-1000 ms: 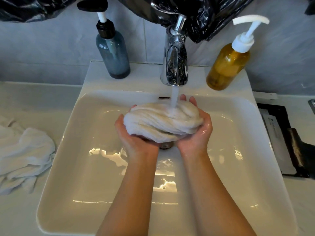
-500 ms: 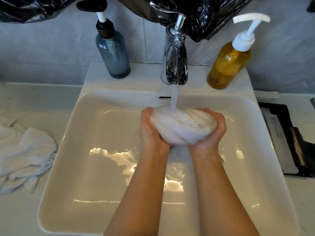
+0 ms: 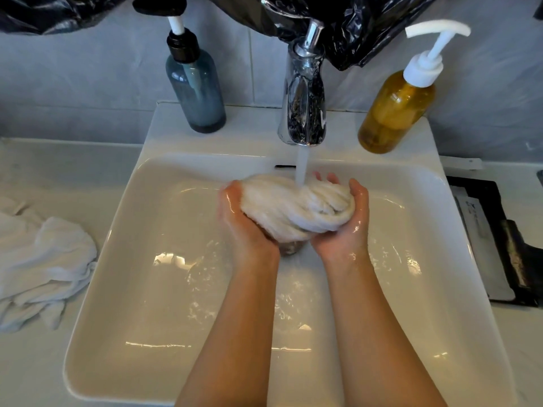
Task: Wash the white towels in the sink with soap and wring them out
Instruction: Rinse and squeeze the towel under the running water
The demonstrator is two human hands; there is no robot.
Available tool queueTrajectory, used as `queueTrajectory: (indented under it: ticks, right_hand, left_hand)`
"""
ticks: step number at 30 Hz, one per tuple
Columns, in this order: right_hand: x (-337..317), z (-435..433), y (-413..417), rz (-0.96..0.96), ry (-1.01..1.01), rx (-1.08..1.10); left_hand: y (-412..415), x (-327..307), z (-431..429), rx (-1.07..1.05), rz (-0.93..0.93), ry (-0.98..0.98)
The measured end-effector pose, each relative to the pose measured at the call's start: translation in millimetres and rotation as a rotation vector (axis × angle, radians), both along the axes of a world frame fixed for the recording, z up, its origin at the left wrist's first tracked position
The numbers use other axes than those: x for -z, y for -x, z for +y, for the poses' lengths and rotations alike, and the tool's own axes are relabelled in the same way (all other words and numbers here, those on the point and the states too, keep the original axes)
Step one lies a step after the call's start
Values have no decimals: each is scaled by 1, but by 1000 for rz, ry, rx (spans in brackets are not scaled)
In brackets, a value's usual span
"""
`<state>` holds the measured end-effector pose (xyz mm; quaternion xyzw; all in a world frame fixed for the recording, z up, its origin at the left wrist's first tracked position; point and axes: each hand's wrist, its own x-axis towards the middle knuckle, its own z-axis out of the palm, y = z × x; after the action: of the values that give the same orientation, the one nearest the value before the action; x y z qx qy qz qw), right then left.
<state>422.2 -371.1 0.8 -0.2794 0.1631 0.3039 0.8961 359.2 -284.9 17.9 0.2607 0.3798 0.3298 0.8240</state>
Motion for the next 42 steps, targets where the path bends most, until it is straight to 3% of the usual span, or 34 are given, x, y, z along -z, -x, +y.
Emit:
queueTrajectory:
  ticks: [4,8,19,24,27,30,34,42]
  right_hand:
    - [2,3,4,108,136,-115]
    - [-9,7,11,276,166,-31]
    - [-3,14,15,258,166,131]
    - [-2,14,12,252,406,107]
    - [-4,11,13,301,340,99]
    - [-6,12,15,347,176,-48]
    - [-10,6,9,222,102,-135]
    - [-9,-13,-4,-103,94,84]
  left_hand:
    - [3,4,12,-140,-7,-214]
    - [4,-3,11,-222,-37,-304]
    - [2,-1,15,-217,-119,-198]
    - [2,-5,17,-253,-118,-155]
    - [-1,-2,16,-254,-64,-173]
    - [-4,2,11,-223,-35,-198]
    - [-5,4,-8,-39,-83,-189]
    - [-25,4,-20,185,-12,124]
